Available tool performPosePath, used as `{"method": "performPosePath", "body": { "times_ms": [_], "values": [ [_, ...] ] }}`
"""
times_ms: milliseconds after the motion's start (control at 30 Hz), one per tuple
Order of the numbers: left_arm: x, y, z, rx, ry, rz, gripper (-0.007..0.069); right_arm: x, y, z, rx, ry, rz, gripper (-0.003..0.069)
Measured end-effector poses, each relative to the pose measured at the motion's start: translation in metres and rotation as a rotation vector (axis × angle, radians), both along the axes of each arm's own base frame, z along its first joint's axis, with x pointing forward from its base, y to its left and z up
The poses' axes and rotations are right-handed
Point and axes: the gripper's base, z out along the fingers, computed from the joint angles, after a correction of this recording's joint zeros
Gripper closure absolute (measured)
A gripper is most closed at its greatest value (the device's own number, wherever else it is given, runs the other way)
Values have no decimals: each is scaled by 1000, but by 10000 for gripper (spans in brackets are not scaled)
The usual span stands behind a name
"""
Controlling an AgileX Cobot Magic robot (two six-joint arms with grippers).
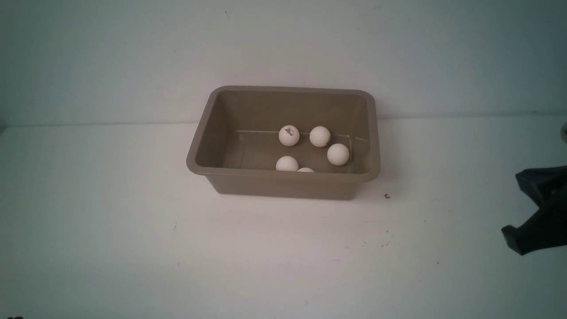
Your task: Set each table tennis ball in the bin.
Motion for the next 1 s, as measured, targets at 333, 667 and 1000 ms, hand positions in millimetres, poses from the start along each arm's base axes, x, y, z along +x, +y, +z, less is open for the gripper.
{"method": "performPosePath", "body": {
  "times_ms": [333, 667, 1000],
  "values": [
    [0, 0, 0, -2, 3, 0, 629, -12, -64, 28, 363, -171, -382, 674],
    [0, 0, 0, -2, 6, 0, 629, -76, -94, 36, 412, -380, -591, 674],
    [0, 0, 0, -5, 5, 2, 629, -116, -82, -53, 408, -453, -509, 674]
  ]
}}
